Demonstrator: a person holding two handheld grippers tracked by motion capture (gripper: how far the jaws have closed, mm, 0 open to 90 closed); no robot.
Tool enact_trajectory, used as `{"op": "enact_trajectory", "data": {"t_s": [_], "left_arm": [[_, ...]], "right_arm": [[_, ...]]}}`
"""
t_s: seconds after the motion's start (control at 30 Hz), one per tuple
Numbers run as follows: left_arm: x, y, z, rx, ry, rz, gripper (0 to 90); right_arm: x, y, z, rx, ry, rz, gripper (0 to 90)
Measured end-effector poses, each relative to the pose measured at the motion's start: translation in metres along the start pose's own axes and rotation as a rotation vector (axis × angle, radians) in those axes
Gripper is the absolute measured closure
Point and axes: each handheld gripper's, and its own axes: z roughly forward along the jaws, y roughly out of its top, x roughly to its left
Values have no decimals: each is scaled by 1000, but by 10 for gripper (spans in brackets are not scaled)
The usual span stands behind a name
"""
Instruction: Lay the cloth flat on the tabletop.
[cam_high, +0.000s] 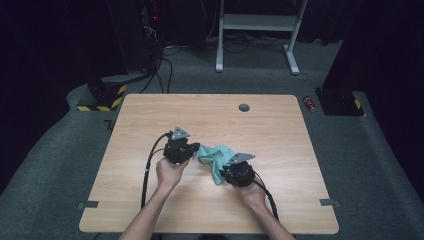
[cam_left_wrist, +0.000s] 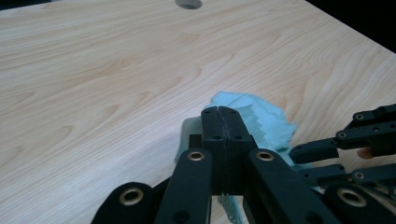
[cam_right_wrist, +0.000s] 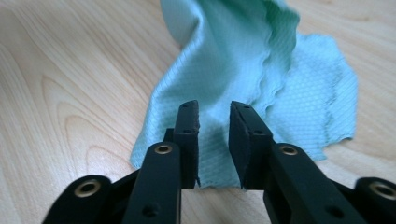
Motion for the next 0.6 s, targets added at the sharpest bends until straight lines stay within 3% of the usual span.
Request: {"op": "enact_trajectory", "data": {"t_s": [0.07, 0.2, 0.4, 0.6], "left_arm": [[7, -4, -5, 2, 12, -18, 900], [22, -14, -12, 17, 58, -32, 899], [37, -31, -20, 35, 101, -59, 899], [46, -44, -19, 90, 139, -60, 895]], "right_arm": [[2, -1, 4, 28, -4, -22, 839], [1, -2, 3, 30, -12, -16, 899], [0, -2, -3, 9, -18, -16, 900], [-9, -4, -19, -28, -31, 12, 900]]}}
